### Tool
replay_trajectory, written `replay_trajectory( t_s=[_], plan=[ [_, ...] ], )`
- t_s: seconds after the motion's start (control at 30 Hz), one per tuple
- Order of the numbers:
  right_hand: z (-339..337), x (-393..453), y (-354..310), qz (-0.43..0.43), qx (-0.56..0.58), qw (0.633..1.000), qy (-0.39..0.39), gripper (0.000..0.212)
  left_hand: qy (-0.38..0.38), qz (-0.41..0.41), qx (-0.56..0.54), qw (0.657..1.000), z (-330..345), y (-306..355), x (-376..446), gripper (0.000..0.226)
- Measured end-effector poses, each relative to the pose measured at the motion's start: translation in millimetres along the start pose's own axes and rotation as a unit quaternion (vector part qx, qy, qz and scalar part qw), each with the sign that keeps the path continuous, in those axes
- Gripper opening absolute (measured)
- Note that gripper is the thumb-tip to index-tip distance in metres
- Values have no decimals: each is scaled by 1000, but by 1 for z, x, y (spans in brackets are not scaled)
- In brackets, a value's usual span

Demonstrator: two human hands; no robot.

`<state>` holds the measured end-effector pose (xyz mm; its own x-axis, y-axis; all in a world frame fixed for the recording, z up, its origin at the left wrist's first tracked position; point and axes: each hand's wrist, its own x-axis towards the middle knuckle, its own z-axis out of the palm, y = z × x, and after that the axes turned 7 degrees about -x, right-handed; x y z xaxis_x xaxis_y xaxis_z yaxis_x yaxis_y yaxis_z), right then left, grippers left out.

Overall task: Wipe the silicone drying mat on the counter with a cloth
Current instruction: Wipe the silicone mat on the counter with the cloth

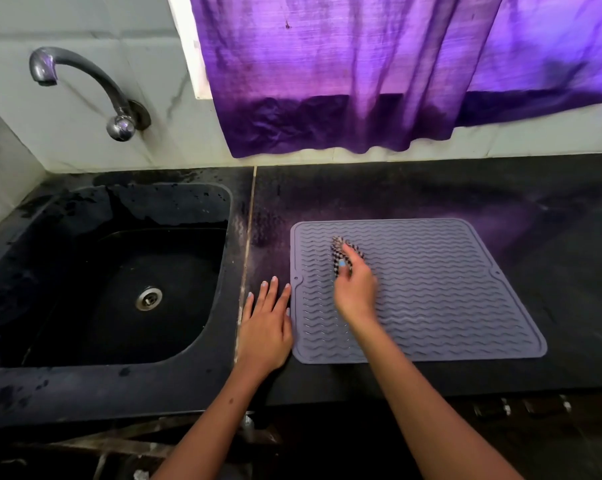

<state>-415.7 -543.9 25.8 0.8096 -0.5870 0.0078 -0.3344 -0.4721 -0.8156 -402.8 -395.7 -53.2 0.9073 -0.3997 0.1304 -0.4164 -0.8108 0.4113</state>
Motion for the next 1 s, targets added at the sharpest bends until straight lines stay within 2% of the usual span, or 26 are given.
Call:
replay_trajectory(
  t_s=[0.07, 0.17, 0.23, 0.5, 0.57, 0.6, 0.67, 0.73, 0.77, 0.87, 1.0],
  plan=[
    [17, -13, 3, -108, -93, 990, -16, 57, 2, 1, 3, 1000, 1, -1, 0, 65],
    [40, -24, 25, -202, -261, 939, -94, 62, -3, -1, 11, 1000, 1, -1, 0, 65],
    [46, -29, 32, -210, -319, 916, -124, 63, 0, -3, 14, 1000, 0, 0, 1, 66],
    [42, -22, 34, -222, -362, 885, -190, 63, 0, -1, 21, 1000, 0, 0, 0, 68],
    [40, -17, 35, -221, -316, 900, -203, 61, -4, 0, 20, 1000, 0, 0, -1, 70],
    [39, -13, 35, -204, -258, 920, -215, 59, -6, 0, 18, 1000, 0, 0, -1, 70],
    [30, -6, 27, -112, -86, 962, -233, 51, -7, 2, 8, 1000, 0, -1, -2, 71],
    [18, -1, 18, -23, 58, 977, -202, 45, -7, 1, -3, 1000, -1, -1, -2, 72],
    [13, -1, 14, -14, 66, 983, -172, 44, -8, 1, -9, 1000, -1, -2, -1, 73],
    [9, -14, 18, -124, -94, 980, -120, 51, -9, -1, -22, 1000, 0, -3, 0, 74],
    [31, -55, 45, -227, -321, 913, -112, 72, -4, 9, -18, 1000, 1, -5, -1, 71]
  ],
)
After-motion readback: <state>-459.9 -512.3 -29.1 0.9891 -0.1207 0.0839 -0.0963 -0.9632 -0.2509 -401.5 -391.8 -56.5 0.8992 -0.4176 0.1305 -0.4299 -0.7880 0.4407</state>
